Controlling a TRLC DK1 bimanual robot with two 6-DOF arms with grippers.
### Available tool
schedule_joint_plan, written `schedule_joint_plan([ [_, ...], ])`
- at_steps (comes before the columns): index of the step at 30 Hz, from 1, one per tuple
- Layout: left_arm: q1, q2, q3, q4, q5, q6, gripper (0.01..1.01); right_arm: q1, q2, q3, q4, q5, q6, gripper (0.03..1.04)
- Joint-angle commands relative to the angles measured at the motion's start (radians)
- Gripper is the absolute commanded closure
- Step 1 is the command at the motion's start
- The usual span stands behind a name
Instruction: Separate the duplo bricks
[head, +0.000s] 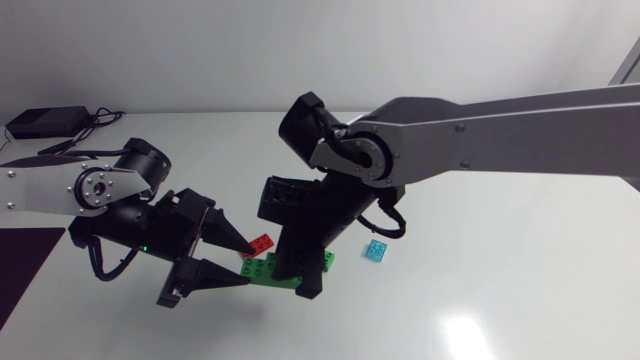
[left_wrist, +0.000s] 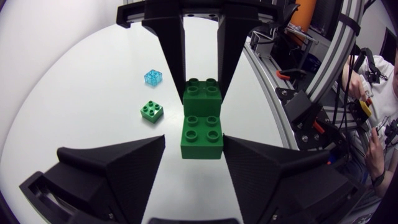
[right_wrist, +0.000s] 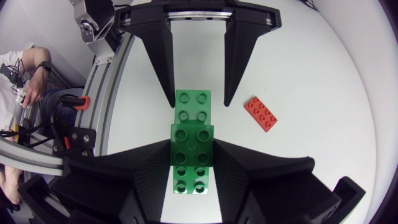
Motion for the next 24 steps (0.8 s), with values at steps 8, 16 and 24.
schedule_joint_plan([
  [8,-0.021,-0.019,-0.033,-0.01,0.014,0.033,0.659,0.023,-0.023,-0.023,0.018,-0.013,0.031,0.76],
  [16,-0.035,-0.016,-0.045,-0.012,0.014,0.033,0.728,0.026,-0.042,-0.029,0.03,-0.013,0.049,0.76],
  [24,-0.04,-0.03,-0.063,-0.01,0.012,0.057,0.759,0.031,-0.055,-0.023,0.027,-0.021,0.066,0.76],
])
